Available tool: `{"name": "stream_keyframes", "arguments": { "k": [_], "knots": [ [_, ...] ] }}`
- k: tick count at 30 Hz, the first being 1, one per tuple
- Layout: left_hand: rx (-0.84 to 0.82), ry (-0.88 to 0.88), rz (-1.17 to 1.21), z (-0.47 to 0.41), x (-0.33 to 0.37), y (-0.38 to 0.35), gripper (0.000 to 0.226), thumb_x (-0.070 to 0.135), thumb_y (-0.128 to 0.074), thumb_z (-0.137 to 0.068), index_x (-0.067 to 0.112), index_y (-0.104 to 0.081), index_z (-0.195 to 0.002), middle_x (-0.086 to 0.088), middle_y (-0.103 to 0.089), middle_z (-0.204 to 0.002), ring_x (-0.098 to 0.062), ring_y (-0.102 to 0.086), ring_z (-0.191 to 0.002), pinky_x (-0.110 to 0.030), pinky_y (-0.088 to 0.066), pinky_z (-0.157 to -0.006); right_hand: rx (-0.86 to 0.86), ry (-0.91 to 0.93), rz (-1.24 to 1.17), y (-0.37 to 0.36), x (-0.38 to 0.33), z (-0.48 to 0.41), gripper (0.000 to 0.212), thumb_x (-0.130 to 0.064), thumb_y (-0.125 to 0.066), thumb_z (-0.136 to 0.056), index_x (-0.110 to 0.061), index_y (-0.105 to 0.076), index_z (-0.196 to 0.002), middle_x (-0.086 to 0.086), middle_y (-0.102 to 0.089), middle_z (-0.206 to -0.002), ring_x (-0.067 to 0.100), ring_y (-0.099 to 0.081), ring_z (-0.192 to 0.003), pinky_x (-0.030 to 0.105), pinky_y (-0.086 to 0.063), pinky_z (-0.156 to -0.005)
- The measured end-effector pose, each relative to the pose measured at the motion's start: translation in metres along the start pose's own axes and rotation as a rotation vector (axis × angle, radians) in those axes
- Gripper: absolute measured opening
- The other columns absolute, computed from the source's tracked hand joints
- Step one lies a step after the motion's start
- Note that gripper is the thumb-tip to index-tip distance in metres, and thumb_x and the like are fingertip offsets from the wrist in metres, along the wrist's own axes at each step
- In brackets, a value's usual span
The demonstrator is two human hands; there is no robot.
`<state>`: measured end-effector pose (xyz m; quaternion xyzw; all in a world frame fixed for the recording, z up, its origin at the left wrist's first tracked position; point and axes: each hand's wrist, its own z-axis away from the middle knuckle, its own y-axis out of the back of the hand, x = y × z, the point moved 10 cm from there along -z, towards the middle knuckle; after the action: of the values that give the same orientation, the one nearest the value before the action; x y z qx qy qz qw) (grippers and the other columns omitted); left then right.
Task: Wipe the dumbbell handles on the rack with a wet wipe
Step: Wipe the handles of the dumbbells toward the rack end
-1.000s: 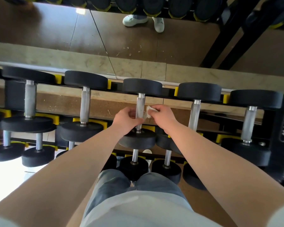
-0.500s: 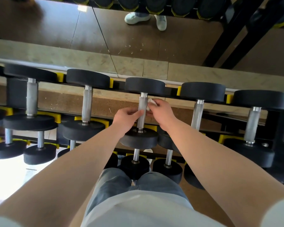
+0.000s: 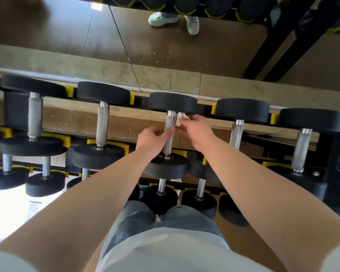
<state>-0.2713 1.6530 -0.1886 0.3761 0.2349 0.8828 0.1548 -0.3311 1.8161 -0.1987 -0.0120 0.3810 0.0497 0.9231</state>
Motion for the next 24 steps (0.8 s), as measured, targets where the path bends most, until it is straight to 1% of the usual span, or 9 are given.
{"name": "stream_keyframes", "arguments": {
  "k": [2, 5, 8, 10, 13, 16, 19, 21, 24],
  "knots": [
    [-0.025, 0.002, 0.048, 0.0, -0.006, -0.001, 0.05, 0.061, -0.064, -0.091, 0.023, -0.07, -0.123, 0.01, -0.071, -0.102, -0.005, -0.064, -0.09, -0.019, -0.046, -0.067, -0.008, 0.05, 0.199, -0.001, -0.005, 0.004, 0.011, -0.012, -0.062, -0.1, -0.016, -0.07, -0.106, 0.011, -0.073, -0.111, 0.025, -0.072, -0.097, 0.044, -0.061, -0.09],
    [-0.114, 0.025, 0.109, 0.0, -0.012, -0.006, 0.039, 0.044, -0.076, -0.088, 0.024, -0.067, -0.121, 0.013, -0.069, -0.1, -0.005, -0.064, -0.094, -0.018, -0.045, -0.069, -0.176, 0.048, 0.637, -0.013, 0.019, 0.023, 0.016, -0.022, -0.059, -0.101, -0.016, -0.074, -0.104, 0.01, -0.074, -0.098, 0.029, -0.07, -0.088, 0.045, -0.058, -0.084],
    [-0.102, 0.02, 0.017, -0.004, -0.008, -0.008, 0.047, 0.048, -0.078, -0.085, 0.023, -0.063, -0.123, 0.012, -0.066, -0.1, -0.003, -0.06, -0.086, -0.018, -0.043, -0.064, -0.318, 0.004, 0.895, -0.019, 0.05, 0.039, 0.022, -0.024, -0.057, -0.102, -0.013, -0.071, -0.117, -0.004, -0.068, -0.087, 0.016, -0.066, -0.078, 0.033, -0.056, -0.071],
    [-0.058, 0.031, -0.066, -0.004, 0.002, -0.006, 0.058, 0.059, -0.072, -0.086, 0.02, -0.06, -0.127, 0.01, -0.064, -0.102, -0.004, -0.058, -0.081, -0.019, -0.039, -0.059, -0.296, 0.028, 0.908, -0.017, 0.05, 0.042, 0.022, -0.024, -0.056, -0.103, -0.012, -0.071, -0.113, -0.008, -0.063, -0.081, 0.011, -0.061, -0.073, 0.027, -0.048, -0.065],
    [-0.015, 0.029, -0.059, -0.005, 0.003, -0.005, 0.06, 0.066, -0.065, -0.087, 0.021, -0.062, -0.126, 0.009, -0.065, -0.101, -0.004, -0.058, -0.078, -0.019, -0.039, -0.058, -0.187, 0.025, 0.707, -0.009, 0.037, 0.041, 0.015, -0.024, -0.057, -0.103, -0.018, -0.068, -0.095, 0.003, -0.067, -0.086, 0.018, -0.062, -0.077, 0.032, -0.051, -0.07],
    [-0.024, 0.029, 0.034, -0.002, -0.006, -0.003, 0.048, 0.063, -0.064, -0.09, 0.024, -0.066, -0.117, 0.011, -0.067, -0.098, 0.0, -0.058, -0.081, -0.019, -0.041, -0.061, -0.057, 0.052, 0.348, -0.004, 0.014, 0.026, 0.012, -0.022, -0.06, -0.102, -0.025, -0.071, -0.105, 0.004, -0.072, -0.103, 0.023, -0.069, -0.096, 0.045, -0.059, -0.091],
    [-0.086, 0.024, 0.096, -0.002, -0.01, -0.004, 0.043, 0.055, -0.068, -0.091, 0.024, -0.067, -0.121, 0.015, -0.065, -0.099, 0.0, -0.058, -0.087, -0.018, -0.041, -0.066, 0.004, 0.085, 0.187, -0.003, -0.007, 0.012, 0.014, -0.018, -0.059, -0.102, -0.022, -0.071, -0.109, 0.004, -0.073, -0.104, 0.021, -0.07, -0.097, 0.047, -0.06, -0.092],
    [-0.117, 0.039, 0.143, -0.001, -0.013, -0.004, 0.039, 0.047, -0.073, -0.09, 0.024, -0.067, -0.122, 0.017, -0.065, -0.097, -0.001, -0.059, -0.088, -0.019, -0.045, -0.068, 0.004, 0.091, 0.219, -0.004, -0.008, 0.008, 0.015, -0.018, -0.059, -0.103, -0.02, -0.072, -0.107, 0.005, -0.073, -0.105, 0.022, -0.069, -0.096, 0.043, -0.06, -0.09],
    [-0.141, 0.044, 0.135, -0.002, -0.013, -0.007, 0.033, 0.04, -0.079, -0.086, 0.028, -0.065, -0.114, 0.012, -0.069, -0.099, -0.006, -0.065, -0.091, -0.02, -0.048, -0.067, -0.106, 0.076, 0.532, -0.007, 0.011, 0.017, 0.022, -0.022, -0.06, -0.102, -0.014, -0.074, -0.117, 0.005, -0.073, -0.108, 0.022, -0.065, -0.097, 0.038, -0.052, -0.088]
  ]
}}
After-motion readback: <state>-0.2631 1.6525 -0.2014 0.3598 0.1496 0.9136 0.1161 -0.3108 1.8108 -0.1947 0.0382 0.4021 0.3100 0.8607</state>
